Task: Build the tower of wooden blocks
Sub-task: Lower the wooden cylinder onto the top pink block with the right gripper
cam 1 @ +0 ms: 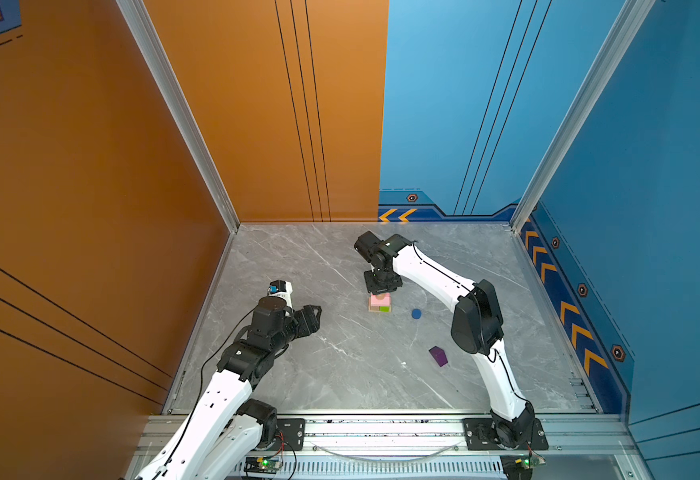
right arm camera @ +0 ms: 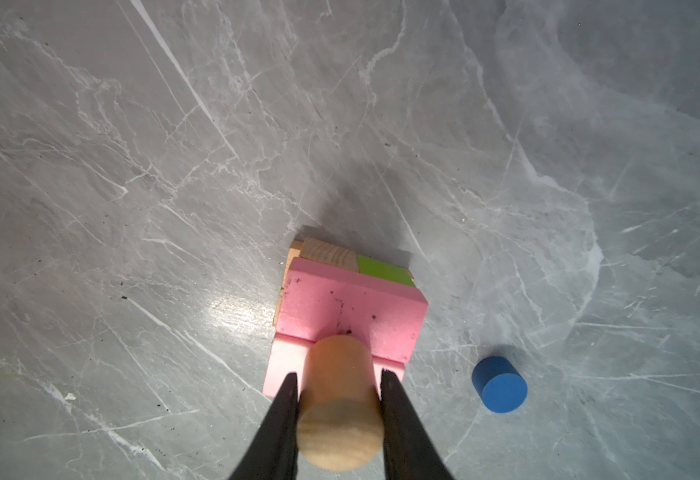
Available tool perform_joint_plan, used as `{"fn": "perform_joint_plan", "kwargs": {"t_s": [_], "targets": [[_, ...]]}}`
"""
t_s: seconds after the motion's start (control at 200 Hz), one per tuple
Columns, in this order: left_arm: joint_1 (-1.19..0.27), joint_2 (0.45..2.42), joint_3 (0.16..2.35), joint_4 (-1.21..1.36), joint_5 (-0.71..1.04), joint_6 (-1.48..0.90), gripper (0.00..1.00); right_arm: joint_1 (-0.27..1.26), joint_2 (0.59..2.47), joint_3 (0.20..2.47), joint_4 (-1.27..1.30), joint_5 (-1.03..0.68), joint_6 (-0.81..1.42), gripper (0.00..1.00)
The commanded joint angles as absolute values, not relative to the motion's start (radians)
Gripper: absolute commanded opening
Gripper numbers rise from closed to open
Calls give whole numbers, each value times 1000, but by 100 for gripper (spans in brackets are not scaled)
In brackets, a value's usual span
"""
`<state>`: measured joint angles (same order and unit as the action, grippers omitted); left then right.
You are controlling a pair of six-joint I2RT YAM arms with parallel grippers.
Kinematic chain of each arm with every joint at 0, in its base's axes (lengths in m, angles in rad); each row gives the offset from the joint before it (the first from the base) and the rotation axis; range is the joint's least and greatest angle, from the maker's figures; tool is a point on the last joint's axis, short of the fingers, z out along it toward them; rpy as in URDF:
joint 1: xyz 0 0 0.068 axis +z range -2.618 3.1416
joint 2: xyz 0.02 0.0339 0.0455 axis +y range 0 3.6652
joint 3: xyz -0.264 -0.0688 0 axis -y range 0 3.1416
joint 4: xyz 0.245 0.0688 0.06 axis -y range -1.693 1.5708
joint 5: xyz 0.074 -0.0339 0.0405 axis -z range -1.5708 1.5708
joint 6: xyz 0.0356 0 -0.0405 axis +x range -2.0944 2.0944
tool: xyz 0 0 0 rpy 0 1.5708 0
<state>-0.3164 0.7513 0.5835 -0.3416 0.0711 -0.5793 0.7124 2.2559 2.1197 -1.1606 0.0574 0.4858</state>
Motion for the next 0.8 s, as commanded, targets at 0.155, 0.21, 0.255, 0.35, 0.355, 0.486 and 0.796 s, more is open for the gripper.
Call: {"fn": "perform_joint_plan", "kwargs": {"t_s": [0.155,0.21,0.255,0.35,0.355,0.486,0.796], "targets": [[-303,742,575,-359,61,-558,76,707,2280,2145,-1192,91,476,24],[-303,743,575,-359,62,-558,76,708,2281,2143,-1192,93,475,23],[-304,743,574,-359,61,-557,76,707,2284,2143,-1192,95,475,23],[-303,743,572,-357,63,-558,76,708,2286,2142,-1192,94,476,23],[-303,744,572,-357,64,-559,76,709,2286,2143,-1192,94,476,23],[-302,743,573,-358,62,-557,76,708,2290,2143,-1192,95,477,24],[-304,743,572,-358,61,-558,76,708,2299,2143,-1191,94,477,27]]}}
